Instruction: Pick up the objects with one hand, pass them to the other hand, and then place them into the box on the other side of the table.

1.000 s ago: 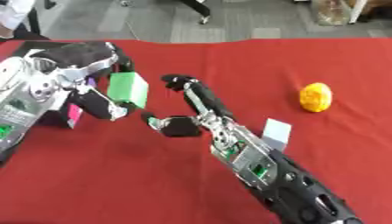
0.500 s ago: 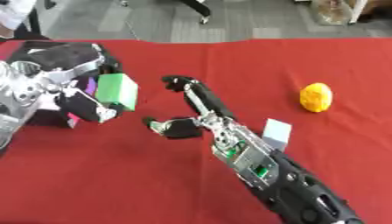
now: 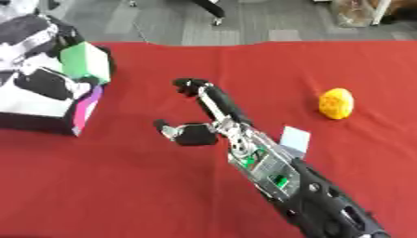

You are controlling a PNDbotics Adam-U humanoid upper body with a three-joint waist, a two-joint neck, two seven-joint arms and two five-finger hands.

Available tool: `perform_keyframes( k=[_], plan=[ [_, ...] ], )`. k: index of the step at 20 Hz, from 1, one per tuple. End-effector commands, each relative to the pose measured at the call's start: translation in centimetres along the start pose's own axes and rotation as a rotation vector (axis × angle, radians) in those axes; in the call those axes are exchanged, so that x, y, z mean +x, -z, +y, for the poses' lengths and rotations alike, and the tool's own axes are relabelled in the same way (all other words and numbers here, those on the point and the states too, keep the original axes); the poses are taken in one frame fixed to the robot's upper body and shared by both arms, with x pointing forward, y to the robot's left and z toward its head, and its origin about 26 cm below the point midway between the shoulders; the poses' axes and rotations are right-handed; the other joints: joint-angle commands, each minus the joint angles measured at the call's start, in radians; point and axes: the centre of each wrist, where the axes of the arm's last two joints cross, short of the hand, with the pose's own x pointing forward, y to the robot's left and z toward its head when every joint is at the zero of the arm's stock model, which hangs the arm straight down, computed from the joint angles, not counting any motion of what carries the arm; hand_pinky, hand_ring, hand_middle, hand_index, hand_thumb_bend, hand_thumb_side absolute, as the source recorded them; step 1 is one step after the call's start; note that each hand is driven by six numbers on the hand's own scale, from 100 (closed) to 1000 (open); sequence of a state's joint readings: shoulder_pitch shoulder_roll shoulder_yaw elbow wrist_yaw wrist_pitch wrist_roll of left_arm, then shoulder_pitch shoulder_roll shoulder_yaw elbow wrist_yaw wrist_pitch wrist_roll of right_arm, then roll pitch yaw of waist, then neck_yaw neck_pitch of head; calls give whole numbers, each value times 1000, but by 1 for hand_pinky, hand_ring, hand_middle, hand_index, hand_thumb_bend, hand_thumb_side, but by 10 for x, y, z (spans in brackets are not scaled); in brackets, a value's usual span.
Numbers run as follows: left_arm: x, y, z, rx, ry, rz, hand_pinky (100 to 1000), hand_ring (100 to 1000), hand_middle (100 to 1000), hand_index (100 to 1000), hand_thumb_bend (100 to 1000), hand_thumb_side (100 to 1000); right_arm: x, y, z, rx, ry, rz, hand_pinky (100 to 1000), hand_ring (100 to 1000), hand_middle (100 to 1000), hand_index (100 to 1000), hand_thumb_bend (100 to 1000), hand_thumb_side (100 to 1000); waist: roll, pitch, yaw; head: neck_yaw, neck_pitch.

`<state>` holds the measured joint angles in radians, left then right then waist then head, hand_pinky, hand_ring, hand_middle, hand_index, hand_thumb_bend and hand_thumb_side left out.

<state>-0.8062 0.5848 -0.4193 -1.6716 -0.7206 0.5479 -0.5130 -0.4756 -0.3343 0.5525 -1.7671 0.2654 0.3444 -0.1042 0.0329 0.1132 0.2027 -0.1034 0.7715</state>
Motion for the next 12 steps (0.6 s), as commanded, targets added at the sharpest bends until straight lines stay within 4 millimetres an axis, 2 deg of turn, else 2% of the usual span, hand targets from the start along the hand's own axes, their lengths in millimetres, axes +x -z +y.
perform_keyframes(
  k=[1, 12],
  plan=[
    [-25, 6, 18, 54, 17, 91, 666, 561, 405, 411, 101, 100, 13, 0, -14, -30, -1, -55, 818, 817, 756, 865, 415, 309, -10, 6, -5, 24, -1],
    [-75, 25, 21, 103, -12, 260, 668, 559, 408, 416, 100, 100, 42, -9, -37, -63, 27, -154, 814, 807, 747, 859, 401, 305, -42, 37, -33, 162, -1]
  ],
)
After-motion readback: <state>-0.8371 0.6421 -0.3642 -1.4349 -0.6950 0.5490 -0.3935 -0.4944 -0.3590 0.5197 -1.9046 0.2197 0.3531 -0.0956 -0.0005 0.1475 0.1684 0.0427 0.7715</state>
